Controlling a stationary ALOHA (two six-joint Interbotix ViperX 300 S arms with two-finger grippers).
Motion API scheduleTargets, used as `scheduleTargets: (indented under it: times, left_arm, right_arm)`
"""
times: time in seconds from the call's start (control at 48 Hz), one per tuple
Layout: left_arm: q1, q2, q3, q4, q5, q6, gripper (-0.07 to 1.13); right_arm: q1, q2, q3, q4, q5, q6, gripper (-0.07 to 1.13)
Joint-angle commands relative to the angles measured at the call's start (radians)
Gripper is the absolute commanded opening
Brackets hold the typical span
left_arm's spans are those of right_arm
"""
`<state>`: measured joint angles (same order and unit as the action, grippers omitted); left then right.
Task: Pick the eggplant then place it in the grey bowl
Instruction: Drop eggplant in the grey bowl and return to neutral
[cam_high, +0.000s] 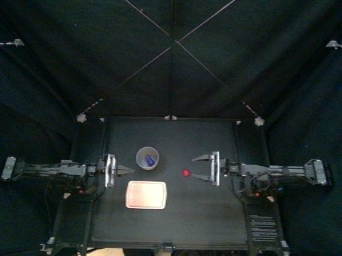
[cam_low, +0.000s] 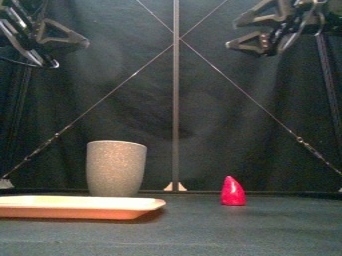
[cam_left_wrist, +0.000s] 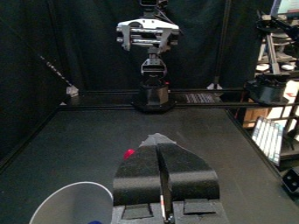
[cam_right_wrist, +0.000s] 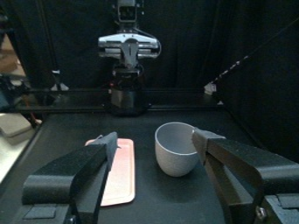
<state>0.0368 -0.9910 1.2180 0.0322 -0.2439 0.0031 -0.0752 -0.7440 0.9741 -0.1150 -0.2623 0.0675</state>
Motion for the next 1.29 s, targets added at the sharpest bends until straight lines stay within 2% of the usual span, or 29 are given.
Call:
scheduleTargets:
  times: [0.021,0.188,0.396,0.688,1.292]
  left_arm:
    - [0.003,0.003,-0.012,0.002,-0.005,0.002,-0.04]
    - [0.003,0.003,-0.011,0.002,-0.005,0.002,-0.04]
    - [0.002,0.003,-0.009,0.002,-0.005,0.002,-0.04]
    - [0.003,0.003,-0.009,0.002,-0.005,0.002,-0.04]
    - [0.002,0.002,-0.008,0.002,-0.005,0.002,-0.04]
  right_arm:
    - [0.023,-0.123,0.06,0.02,-0.009,-0.002,1.0]
    - [0.038,-0.272,0.158,0.046,-0.003,-0.002,1.0]
    - [0.044,-0.353,0.204,0.048,0.028,0.0,1.0]
    - [0.038,-0.365,0.195,0.048,0.086,-0.002,1.0]
    - [0.035,-0.365,0.215,0.048,0.089,-0.002,1.0]
